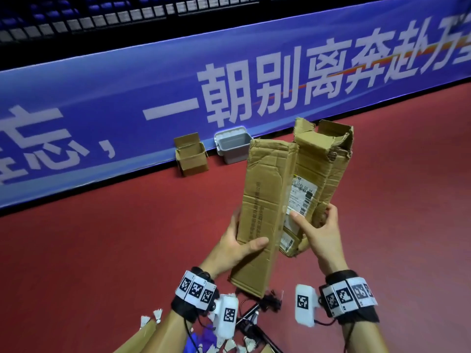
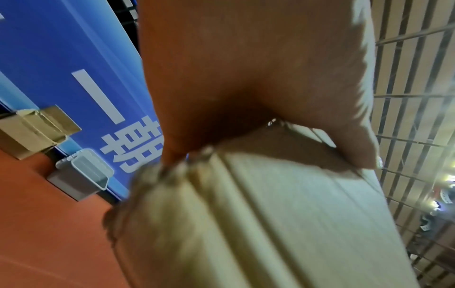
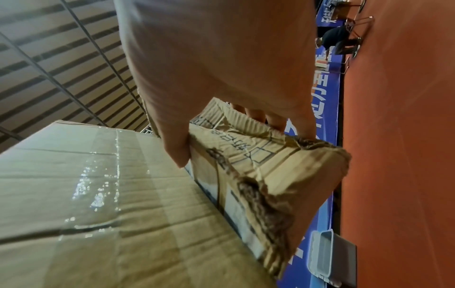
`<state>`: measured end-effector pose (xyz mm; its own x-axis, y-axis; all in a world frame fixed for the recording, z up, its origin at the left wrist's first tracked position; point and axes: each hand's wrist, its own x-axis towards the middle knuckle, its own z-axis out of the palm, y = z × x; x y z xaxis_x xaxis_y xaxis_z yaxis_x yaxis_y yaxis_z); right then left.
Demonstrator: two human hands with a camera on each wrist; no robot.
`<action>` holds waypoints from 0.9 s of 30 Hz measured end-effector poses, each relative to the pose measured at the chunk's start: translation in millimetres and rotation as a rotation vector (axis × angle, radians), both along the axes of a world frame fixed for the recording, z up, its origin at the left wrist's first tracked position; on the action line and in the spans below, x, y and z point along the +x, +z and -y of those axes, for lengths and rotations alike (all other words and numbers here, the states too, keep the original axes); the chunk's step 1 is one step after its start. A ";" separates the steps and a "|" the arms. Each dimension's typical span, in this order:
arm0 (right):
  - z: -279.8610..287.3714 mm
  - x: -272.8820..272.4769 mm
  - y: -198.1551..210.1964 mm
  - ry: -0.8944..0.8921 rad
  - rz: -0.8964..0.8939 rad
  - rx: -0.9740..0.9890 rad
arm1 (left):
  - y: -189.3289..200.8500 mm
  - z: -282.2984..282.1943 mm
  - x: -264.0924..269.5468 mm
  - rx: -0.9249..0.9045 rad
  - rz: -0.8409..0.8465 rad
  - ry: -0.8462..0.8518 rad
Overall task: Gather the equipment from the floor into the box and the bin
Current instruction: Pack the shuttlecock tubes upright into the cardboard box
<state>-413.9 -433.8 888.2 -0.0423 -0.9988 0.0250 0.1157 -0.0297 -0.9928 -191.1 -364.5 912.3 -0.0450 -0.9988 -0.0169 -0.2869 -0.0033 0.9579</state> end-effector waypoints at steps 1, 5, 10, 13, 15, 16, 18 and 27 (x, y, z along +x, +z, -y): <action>11.9 -10.0 3.0 -0.013 -0.008 -0.025 | 2.8 12.3 -10.3 0.038 0.006 -0.039; 54.5 -44.3 2.4 -0.029 -0.029 -0.054 | 6.9 54.5 -45.9 0.081 -0.076 -0.130; 108.0 -67.8 -8.8 -0.054 -0.021 -0.046 | -1.9 118.1 -68.7 0.025 -0.107 -0.023; 150.2 -70.0 -11.6 -0.105 -0.031 -0.061 | -3.5 164.7 -75.8 -0.030 -0.141 0.065; 183.1 -70.1 -9.3 -0.135 -0.038 -0.068 | -2.5 198.7 -78.2 -0.064 -0.165 0.101; 202.3 -70.3 -8.0 -0.149 -0.042 -0.073 | -2.7 217.8 -78.5 -0.077 -0.187 0.114; 238.6 -68.8 -0.2 -0.162 -0.058 -0.093 | -2.3 256.3 -76.6 -0.092 -0.226 0.129; 379.3 -73.8 24.8 -0.232 -0.143 -0.102 | 7.8 415.3 -72.0 -0.087 -0.293 0.068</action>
<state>-487.7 -813.2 913.0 -0.2579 -0.9550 0.1465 -0.0466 -0.1392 -0.9892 -263.1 -779.8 920.2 0.0313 -0.9969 0.0723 -0.0007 0.0723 0.9974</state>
